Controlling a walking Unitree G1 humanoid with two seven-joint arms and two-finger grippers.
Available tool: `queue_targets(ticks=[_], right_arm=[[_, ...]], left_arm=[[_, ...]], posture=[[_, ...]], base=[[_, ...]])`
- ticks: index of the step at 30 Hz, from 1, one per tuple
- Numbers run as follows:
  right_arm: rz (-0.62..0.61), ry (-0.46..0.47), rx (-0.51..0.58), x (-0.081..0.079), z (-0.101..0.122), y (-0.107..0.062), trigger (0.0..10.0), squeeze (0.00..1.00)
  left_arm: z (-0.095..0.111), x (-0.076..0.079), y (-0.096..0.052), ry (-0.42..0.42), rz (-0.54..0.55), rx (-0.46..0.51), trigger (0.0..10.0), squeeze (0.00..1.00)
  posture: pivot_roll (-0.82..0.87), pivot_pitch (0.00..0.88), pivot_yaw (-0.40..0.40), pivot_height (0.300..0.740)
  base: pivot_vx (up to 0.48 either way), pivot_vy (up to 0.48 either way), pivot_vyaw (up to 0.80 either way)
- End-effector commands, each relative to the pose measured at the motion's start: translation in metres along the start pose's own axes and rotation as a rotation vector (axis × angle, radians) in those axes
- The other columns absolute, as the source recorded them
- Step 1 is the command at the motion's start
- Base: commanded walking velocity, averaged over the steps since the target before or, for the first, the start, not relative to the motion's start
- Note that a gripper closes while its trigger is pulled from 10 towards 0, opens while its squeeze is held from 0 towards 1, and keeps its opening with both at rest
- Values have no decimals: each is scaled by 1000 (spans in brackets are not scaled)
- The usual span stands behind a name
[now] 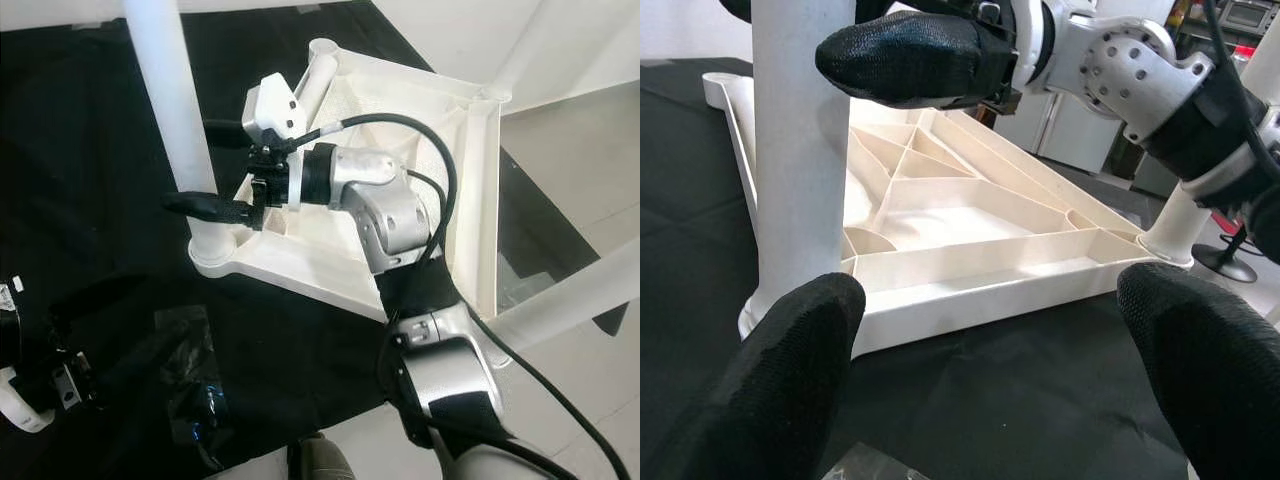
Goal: Building children table
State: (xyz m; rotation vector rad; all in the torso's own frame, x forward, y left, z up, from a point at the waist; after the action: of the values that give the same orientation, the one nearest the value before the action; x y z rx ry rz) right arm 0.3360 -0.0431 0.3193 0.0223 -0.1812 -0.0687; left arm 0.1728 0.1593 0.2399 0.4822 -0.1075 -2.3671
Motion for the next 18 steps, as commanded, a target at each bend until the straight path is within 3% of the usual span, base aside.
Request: queue_targets(ticks=[1,4,5,13,16,18], right_arm=[[47,-13,9,1,4,-3,5059,0],[67,-12,8,3,5,-4,5059,0],[78,-11,7,5,5,-4,0,0],[127,44,2,1,-9,-11,0,0],[106,110,8,-5,-25,-25,0,0],[106,110,8,-5,-25,-25,0,0]], left_arm=[[2,3,-3,1,-3,-3,10000,0],[2,3,-3,2,-1,-5,10000,0],[2,2,-4,5,5,-10,10000,0],[2,-8,-15,43,62,-45,10000,0],[5,-18,-26,81,112,-70,10000,0],[5,-18,-26,81,112,-70,10000,0]], posture=[[182,316,-125,740],[182,316,-125,740],[185,318,-127,740],[187,324,-131,740],[186,322,-136,740],[186,322,-136,740]], base=[[0,0,0],[0,0,0],[0,0,0],[0,0,0],[0,0,0],[0,0,0]])
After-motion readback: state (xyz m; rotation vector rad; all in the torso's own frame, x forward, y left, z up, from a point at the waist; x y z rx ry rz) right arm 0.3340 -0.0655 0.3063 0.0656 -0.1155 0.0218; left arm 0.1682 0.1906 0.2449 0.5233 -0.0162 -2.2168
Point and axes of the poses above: a point about 5 cm out from each wrist's last joint towards the gripper, its own y axis pointing out of the wrist towards the gripper, its own z axis along the axis of the wrist's last joint, x = y × z, the point moved 2 cm from there along y, pointing out of the wrist towards the gripper, and after that the axes turned 13 degrees about y, right-handed, at the moved point
